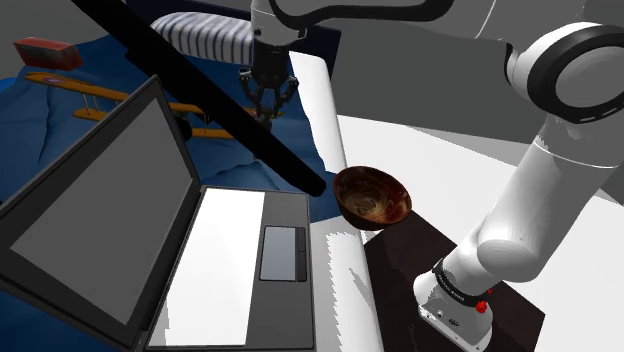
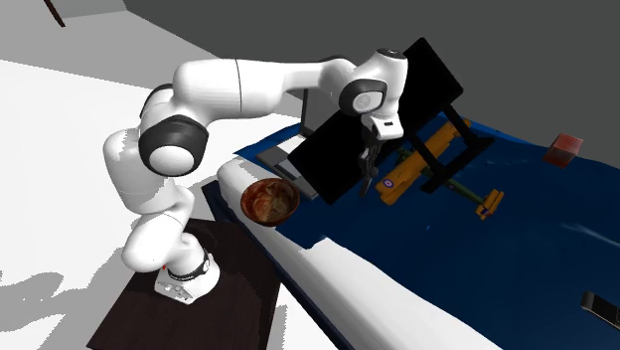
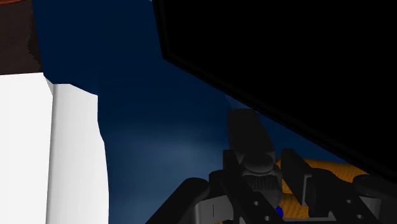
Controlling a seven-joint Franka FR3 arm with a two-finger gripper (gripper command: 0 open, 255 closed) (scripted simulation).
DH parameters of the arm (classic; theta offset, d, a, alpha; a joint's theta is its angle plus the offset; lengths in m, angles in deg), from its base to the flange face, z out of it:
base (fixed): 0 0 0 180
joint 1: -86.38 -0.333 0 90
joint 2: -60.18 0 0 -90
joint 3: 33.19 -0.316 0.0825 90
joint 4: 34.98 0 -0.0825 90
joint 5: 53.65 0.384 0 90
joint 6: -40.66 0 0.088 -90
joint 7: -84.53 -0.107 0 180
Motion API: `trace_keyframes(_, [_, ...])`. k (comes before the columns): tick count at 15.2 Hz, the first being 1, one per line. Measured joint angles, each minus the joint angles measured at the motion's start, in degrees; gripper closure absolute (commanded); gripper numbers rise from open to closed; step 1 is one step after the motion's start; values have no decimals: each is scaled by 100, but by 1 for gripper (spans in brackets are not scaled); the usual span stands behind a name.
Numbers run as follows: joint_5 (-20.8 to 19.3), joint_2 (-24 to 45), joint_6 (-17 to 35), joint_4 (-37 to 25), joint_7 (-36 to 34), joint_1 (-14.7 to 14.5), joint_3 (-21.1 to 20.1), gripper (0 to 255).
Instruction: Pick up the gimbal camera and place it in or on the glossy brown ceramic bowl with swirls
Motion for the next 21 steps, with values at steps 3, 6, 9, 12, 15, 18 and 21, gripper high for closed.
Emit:
trace_keyframes(3, [-14, 41, -244, -287, 5, -9, 0, 255])
trace_keyframes(6, [-14, 43, -459, -503, 3, -21, -7, 255])
trace_keyframes(9, [-36, 99, -738, -836, -16, -49, -17, 255])
trace_keyframes(12, [-66, 179, -993, -1166, -17, -73, -20, 255])
trace_keyframes(15, [-111, 300, -1284, -1571, -25, -110, -24, 255])
trace_keyframes(18, [-145, 378, -1560, -1922, -51, -157, -38, 255])
trace_keyframes(21, [-213, 541, -1868, -2383, -82, -230, -49, 255])
